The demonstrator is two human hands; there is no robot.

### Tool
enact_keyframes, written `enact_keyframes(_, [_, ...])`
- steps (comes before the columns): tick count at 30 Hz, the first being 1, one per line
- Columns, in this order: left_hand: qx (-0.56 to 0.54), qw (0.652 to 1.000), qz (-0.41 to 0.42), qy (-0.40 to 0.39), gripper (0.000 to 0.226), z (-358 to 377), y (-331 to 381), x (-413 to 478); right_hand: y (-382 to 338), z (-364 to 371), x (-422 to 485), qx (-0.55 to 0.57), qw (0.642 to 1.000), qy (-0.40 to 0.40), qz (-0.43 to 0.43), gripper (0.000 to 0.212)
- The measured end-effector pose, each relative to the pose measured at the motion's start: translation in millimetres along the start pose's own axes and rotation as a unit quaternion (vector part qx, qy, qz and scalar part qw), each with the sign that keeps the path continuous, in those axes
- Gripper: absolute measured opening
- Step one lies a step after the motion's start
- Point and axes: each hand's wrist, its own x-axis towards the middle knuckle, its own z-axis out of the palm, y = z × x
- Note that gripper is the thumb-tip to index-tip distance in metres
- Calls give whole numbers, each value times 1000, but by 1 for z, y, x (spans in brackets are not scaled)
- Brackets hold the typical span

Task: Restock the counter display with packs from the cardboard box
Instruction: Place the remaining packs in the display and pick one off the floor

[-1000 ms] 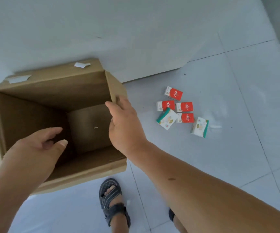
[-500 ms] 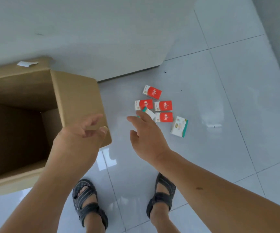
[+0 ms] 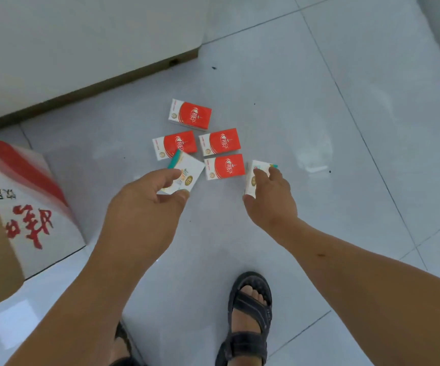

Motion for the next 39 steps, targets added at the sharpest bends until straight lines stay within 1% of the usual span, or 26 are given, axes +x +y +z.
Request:
enact_keyframes(5, [-3,1000,13,-22,33,39,-8,40,17,48,40,16,999,34,23,69])
enact_keyframes(11, [-10,998,40,-41,31,53,-5,65,19,60,66,44,997,45,44,82])
enact_keyframes(14, [7,998,48,-50,32,51,-3,62,15,54,63,74,995,49,54,75])
enact_keyframes(17, [25,996,55,-58,33,44,5,46,1,31,39,117,989,70,50,67])
enact_keyframes(21, [46,994,45,-84,41,22,32,2,-33,-30,-20,171,981,95,5,70])
enact_keyframes(23, [48,991,47,-118,49,8,47,-24,-53,-69,-55,210,973,95,-16,71])
enact_keyframes(26, [-49,979,77,-181,64,-23,66,-68,-84,-131,-110,252,961,108,-44,67])
enact_keyframes(28, [-118,973,93,-175,69,-52,82,-99,-103,-171,-147,269,955,119,-50,63])
enact_keyframes(31, [-184,966,119,-135,61,-105,114,-147,-128,-228,-205,286,948,122,-75,61])
enact_keyframes(33, [-218,958,133,-126,51,-145,137,-179,-140,-266,-239,302,940,123,-103,52])
enact_keyframes(36, [-243,954,133,-112,37,-213,174,-228,-156,-334,-289,312,929,142,-137,37])
enact_keyframes(39, [-244,956,132,-94,19,-286,214,-280,-177,-405,-344,321,915,146,-194,33])
